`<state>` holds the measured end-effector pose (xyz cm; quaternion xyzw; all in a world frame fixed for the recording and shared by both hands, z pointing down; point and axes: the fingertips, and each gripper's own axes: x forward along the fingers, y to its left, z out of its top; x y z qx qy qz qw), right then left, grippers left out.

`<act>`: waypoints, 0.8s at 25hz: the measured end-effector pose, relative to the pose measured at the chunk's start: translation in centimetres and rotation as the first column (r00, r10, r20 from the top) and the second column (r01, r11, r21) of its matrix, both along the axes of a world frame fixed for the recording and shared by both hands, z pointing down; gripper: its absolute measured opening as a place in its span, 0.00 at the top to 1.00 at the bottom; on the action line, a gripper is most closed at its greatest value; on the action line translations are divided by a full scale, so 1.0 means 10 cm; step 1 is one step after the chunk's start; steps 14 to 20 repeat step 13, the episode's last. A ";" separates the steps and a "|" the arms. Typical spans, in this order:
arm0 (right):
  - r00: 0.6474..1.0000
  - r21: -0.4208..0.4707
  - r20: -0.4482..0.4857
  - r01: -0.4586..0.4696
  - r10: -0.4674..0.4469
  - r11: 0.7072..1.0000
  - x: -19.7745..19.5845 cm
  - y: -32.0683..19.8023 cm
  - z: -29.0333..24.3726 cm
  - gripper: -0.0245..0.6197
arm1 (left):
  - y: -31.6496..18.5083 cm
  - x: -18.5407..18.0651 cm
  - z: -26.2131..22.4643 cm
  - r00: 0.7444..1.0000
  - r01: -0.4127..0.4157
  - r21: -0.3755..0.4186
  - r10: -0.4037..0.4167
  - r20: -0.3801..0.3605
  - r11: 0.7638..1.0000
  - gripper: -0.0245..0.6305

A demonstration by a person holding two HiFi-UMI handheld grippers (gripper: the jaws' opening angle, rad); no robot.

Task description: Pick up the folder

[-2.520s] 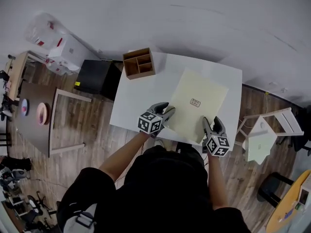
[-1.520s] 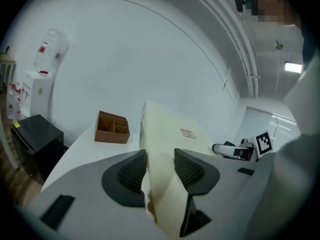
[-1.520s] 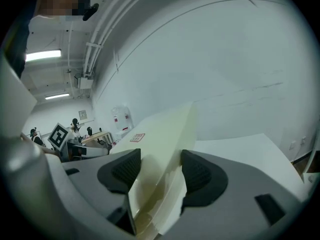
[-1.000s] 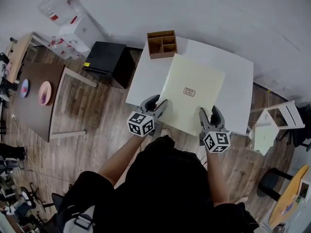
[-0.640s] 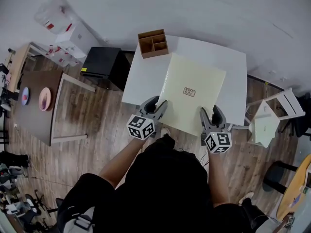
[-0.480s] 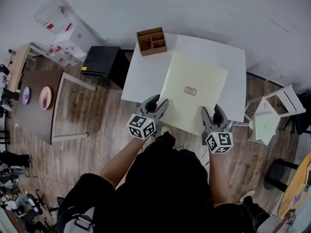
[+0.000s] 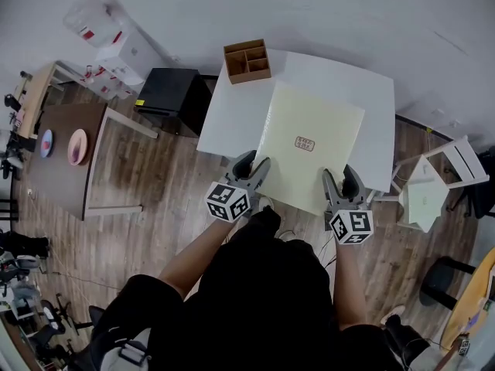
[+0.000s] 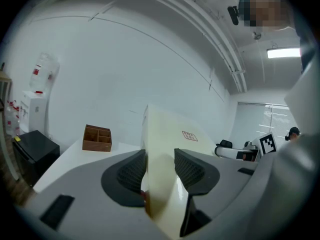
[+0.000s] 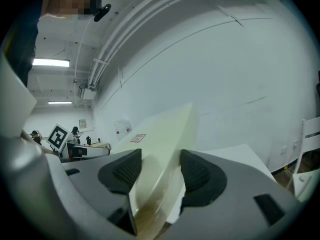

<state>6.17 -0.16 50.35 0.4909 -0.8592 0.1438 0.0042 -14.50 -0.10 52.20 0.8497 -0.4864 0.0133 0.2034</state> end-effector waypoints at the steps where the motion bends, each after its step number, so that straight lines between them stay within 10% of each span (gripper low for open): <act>1: 1.000 -0.001 -0.001 0.002 -0.002 1.000 -0.01 0.01 0.00 0.55 | 0.01 -0.01 0.00 1.000 0.001 -0.004 -0.001 -0.001 1.000 0.68; 20: 1.000 0.000 -0.006 -0.022 0.022 1.000 0.02 0.02 0.01 0.55 | -0.03 0.02 0.02 1.000 -0.021 -0.005 0.020 -0.006 1.000 0.68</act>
